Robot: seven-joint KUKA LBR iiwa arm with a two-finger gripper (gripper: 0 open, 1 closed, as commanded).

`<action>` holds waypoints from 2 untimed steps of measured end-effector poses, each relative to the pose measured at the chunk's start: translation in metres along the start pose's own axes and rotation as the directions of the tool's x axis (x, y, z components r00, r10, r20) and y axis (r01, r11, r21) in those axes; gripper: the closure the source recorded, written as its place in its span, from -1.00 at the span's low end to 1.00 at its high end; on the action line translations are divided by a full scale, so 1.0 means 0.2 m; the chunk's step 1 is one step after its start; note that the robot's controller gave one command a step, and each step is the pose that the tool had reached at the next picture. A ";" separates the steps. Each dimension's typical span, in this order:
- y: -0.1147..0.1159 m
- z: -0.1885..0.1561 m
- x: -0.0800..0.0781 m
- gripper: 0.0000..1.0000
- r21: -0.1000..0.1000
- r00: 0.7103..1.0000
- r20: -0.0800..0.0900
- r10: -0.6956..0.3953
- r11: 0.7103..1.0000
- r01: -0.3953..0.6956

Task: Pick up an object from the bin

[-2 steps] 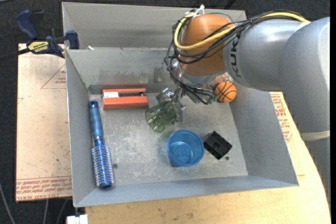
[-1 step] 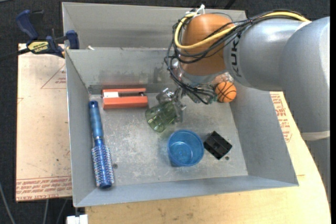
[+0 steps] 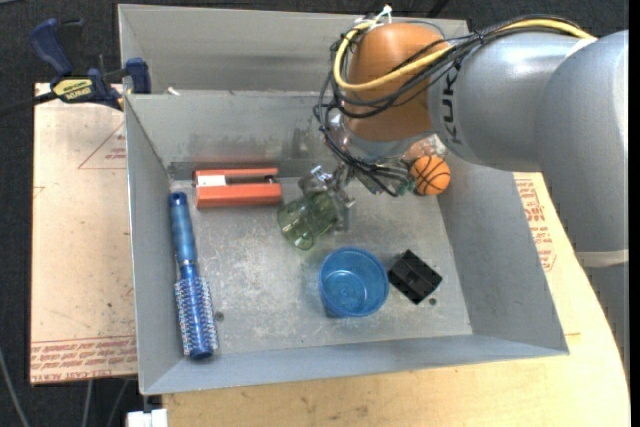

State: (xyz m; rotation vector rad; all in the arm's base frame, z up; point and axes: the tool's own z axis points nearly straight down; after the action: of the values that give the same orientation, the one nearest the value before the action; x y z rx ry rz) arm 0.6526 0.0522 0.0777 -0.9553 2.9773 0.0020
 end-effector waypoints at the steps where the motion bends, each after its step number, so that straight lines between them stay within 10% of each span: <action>1: 0.00 -0.02 0.00 1.00 0.001 1.000 0.002 0.000 1.000 0.000; 2: 0.00 -0.05 0.00 1.00 -0.002 1.000 -0.002 0.001 1.000 -0.001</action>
Offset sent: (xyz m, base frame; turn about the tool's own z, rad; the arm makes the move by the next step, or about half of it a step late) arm 0.0001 -0.0001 0.0754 0.0000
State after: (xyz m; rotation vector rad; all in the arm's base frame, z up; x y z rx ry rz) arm 0.6518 0.0525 0.0870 -0.9551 2.9802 0.0039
